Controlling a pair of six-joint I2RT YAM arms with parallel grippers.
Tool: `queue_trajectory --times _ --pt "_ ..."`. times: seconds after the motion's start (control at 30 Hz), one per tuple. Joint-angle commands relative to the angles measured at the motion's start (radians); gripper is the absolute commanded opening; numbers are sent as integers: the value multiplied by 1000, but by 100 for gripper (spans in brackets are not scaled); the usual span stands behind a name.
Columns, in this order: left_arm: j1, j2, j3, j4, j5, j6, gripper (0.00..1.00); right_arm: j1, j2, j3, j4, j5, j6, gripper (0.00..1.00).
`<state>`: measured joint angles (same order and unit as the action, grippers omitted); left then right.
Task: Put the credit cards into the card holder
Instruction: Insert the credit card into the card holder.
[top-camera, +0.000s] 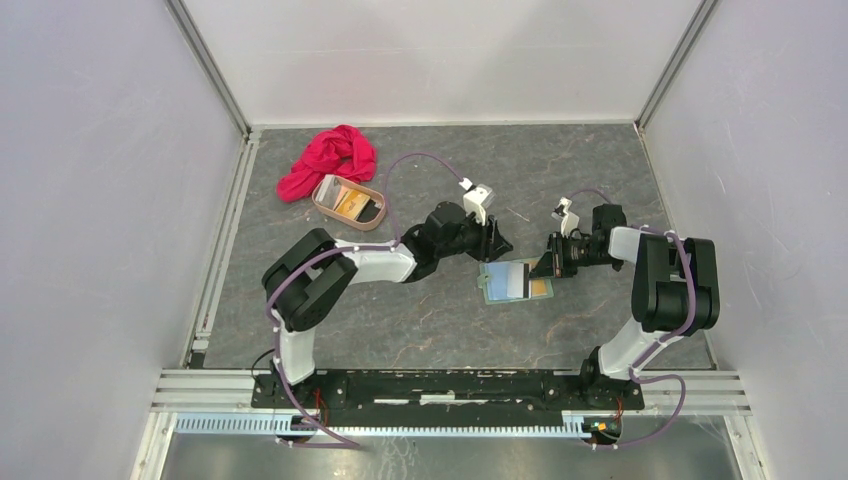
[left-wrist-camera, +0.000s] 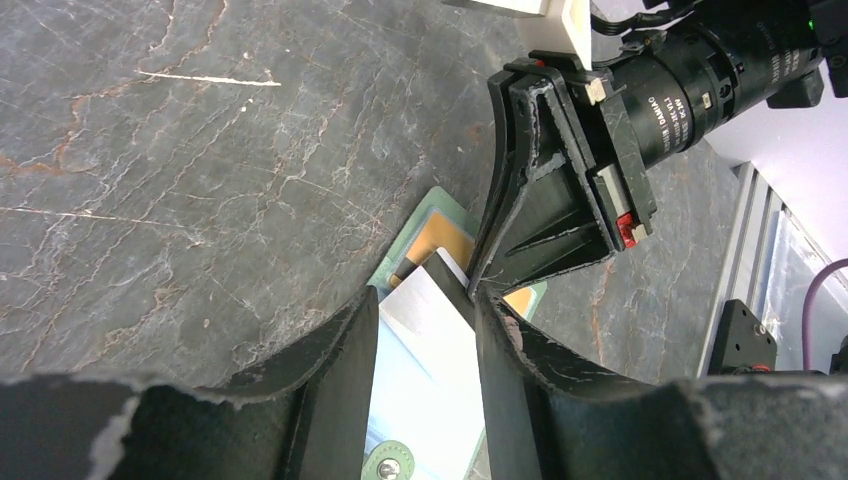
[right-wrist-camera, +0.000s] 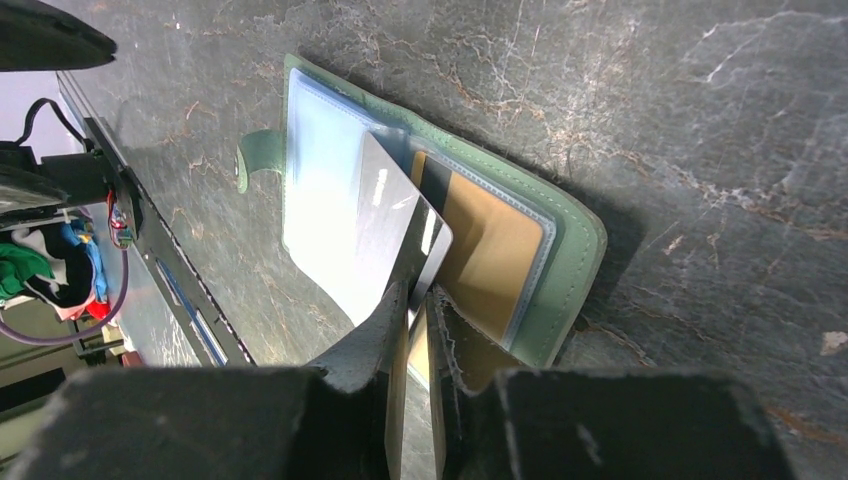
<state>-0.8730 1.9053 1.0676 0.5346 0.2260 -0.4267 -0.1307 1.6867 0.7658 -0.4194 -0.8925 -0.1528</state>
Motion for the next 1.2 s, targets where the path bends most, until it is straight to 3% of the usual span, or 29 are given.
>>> queue_trajectory --times 0.0,0.8,1.17 --pt "-4 18 8 63 21 -34 47 11 8 30 5 19 -19 17" --pt "-6 -157 -222 56 -58 -84 46 99 23 85 2 85 -41 22" --pt "-38 -199 -319 132 -67 -162 46 154 30 73 14 52 -32 24"
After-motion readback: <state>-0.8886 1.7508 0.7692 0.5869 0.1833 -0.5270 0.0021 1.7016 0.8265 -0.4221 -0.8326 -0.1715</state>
